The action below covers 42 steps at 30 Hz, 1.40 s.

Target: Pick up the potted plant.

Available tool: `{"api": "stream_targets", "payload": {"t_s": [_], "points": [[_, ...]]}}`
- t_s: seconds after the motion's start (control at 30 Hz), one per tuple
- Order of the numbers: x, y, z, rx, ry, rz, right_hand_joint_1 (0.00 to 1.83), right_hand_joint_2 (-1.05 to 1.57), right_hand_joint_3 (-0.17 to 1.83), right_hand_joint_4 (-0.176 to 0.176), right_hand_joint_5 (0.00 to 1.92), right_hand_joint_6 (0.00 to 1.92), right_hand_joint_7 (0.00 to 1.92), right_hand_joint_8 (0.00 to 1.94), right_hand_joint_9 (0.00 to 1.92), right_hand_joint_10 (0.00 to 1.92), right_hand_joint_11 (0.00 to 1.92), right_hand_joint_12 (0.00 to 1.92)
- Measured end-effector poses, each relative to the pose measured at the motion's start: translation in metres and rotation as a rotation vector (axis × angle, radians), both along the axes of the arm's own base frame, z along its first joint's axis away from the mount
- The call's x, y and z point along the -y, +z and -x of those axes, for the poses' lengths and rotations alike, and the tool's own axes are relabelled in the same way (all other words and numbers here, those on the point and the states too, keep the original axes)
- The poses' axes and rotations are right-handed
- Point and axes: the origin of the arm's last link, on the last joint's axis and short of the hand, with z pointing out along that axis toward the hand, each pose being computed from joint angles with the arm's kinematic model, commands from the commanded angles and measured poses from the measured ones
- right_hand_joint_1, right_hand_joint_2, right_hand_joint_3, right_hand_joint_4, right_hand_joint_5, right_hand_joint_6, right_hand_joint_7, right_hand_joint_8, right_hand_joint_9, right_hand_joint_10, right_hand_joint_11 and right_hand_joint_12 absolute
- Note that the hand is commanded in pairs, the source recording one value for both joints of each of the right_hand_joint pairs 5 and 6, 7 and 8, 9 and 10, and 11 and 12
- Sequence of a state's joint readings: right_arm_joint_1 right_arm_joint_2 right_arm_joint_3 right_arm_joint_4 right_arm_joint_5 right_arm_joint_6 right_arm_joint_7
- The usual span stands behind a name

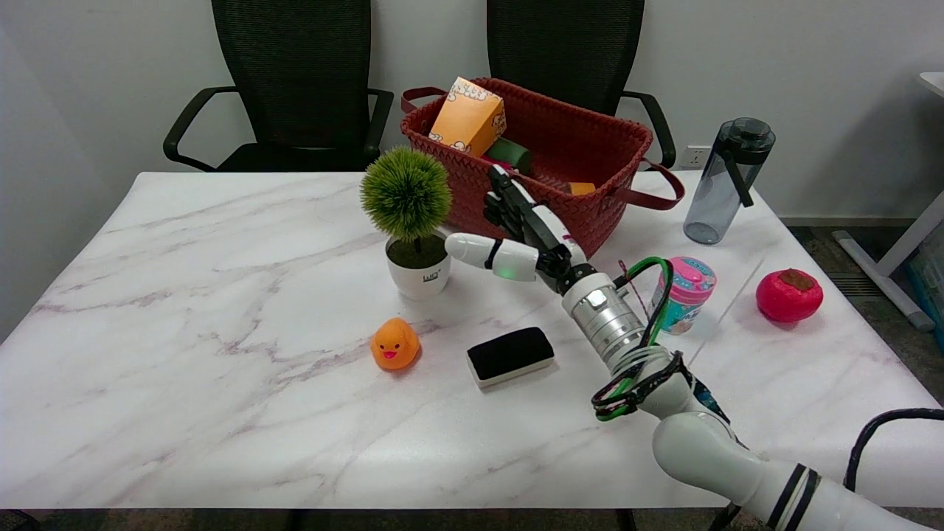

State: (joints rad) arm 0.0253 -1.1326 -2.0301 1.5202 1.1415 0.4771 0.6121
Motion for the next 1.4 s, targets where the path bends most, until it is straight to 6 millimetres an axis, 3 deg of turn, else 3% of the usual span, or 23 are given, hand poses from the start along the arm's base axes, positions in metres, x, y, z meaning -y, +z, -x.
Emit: {"api": "stream_targets", "payload": {"t_s": [1.4], "points": [[0.042, -0.017, 0.042, -0.021, -0.155, -0.027, 0.91, 0.61, -0.17, 0.000, 0.00, 0.00, 0.10, 0.10, 0.15, 0.15, 0.20, 0.20]]}}
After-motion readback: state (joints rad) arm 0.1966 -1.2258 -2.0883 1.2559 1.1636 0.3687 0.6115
